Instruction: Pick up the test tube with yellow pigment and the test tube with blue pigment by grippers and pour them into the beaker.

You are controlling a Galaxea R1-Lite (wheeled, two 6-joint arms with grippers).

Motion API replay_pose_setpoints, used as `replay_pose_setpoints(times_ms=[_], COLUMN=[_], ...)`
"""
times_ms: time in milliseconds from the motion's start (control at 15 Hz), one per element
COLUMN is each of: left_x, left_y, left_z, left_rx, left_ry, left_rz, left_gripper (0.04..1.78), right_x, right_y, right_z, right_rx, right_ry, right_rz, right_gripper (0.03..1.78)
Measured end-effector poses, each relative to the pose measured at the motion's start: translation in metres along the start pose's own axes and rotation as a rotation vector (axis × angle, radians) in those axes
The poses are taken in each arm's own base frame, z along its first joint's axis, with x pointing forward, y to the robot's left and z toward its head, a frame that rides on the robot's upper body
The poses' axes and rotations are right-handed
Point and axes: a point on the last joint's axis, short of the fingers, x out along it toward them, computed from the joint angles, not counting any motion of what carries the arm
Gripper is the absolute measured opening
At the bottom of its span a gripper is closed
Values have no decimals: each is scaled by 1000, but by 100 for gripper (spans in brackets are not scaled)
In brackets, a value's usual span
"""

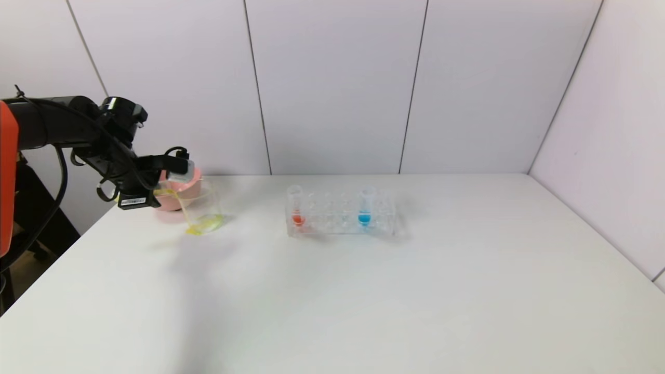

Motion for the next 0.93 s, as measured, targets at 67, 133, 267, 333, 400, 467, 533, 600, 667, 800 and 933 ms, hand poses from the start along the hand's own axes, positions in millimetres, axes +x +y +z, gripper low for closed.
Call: replay_pose_setpoints(times_ms=[67, 133, 267, 333, 400, 467, 533, 600, 667, 800, 933], left_x=[0, 0, 0, 0, 0, 0, 0, 0, 0, 0, 0], left_y=[0, 0, 0, 0, 0, 0, 0, 0, 0, 0, 0], left_z=[1, 2, 4, 4, 5, 6, 6, 6, 7, 9, 8], left_rx=[2, 4, 8, 9, 11, 12, 12, 14, 15, 18, 17], left_ry=[2, 9, 17, 17, 20, 25, 30, 32, 31, 33, 45], left_rz=[1, 6, 10, 11, 14, 15, 15, 16, 17, 19, 20], left_gripper=[55, 55, 54, 54, 55, 54, 54, 54, 54, 55, 54], right_x=[0, 0, 0, 0, 0, 0, 0, 0, 0, 0, 0], right_y=[0, 0, 0, 0, 0, 0, 0, 0, 0, 0, 0], right_z=[0, 0, 0, 0, 0, 0, 0, 0, 0, 0, 0], right_rx=[0, 0, 0, 0, 0, 0, 0, 0, 0, 0, 0], right_ry=[0, 0, 0, 0, 0, 0, 0, 0, 0, 0, 0], right_rz=[0, 0, 0, 0, 0, 0, 0, 0, 0, 0, 0], right_gripper=[171, 171, 171, 171, 171, 171, 171, 171, 171, 171, 171])
